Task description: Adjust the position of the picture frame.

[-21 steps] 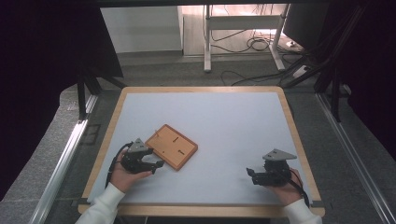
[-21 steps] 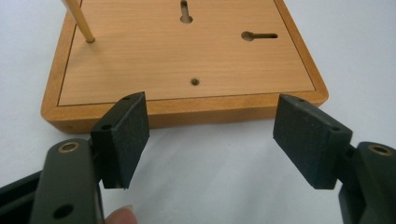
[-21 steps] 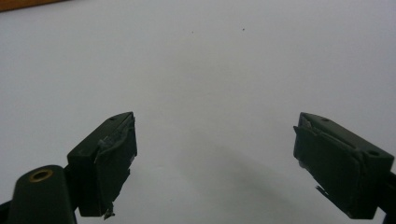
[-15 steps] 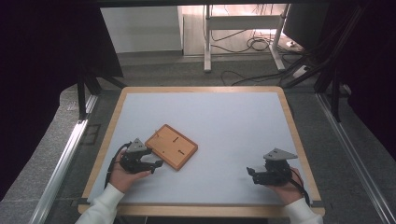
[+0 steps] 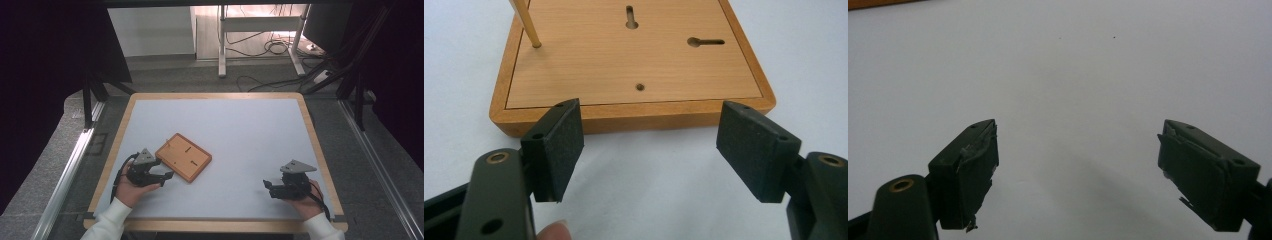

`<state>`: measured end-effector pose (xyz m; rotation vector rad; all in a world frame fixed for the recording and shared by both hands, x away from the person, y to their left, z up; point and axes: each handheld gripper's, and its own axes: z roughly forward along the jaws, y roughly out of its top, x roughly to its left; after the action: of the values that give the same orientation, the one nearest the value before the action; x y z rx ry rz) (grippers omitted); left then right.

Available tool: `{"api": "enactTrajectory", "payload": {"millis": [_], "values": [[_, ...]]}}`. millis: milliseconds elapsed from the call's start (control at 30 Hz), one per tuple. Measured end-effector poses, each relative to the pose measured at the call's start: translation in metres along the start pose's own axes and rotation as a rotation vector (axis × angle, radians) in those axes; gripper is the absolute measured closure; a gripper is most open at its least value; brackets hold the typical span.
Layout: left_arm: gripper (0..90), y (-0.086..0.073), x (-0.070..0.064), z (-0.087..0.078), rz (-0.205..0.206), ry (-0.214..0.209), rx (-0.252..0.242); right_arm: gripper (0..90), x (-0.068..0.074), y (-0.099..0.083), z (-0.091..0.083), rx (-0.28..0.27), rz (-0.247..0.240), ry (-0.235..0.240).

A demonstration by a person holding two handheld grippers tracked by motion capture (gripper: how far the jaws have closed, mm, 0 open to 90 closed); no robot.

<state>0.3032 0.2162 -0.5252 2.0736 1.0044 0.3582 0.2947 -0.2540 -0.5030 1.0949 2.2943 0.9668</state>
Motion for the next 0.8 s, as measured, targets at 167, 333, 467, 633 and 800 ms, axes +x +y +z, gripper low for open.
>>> {"api": "enactTrajectory", "payload": {"millis": [167, 333, 467, 633, 800], "values": [[26.2, -0.001, 0.002, 0.003, 0.0, -0.004, 0.011, 16.4, -0.003, -0.001, 0.004, 0.005, -0.003, 0.002], [26.2, -0.001, 0.001, 0.001, -0.004, 0.004, 0.002, 16.4, -0.001, -0.001, 0.006, 0.01, -0.01, 0.003], [26.2, -0.001, 0.001, 0.0, -0.003, 0.012, 0.002, 16.5, 0.002, -0.001, 0.004, 0.0, -0.016, 0.001], [26.2, 0.001, 0.003, -0.005, -0.024, 0.034, -0.003, 16.5, 0.003, -0.001, 0.004, 0.002, -0.022, 0.004], [26.2, 0.008, 0.017, -0.007, -0.096, 0.05, -0.021, 16.4, 0.004, -0.001, 0.002, 0.0, -0.03, -0.009]]}}
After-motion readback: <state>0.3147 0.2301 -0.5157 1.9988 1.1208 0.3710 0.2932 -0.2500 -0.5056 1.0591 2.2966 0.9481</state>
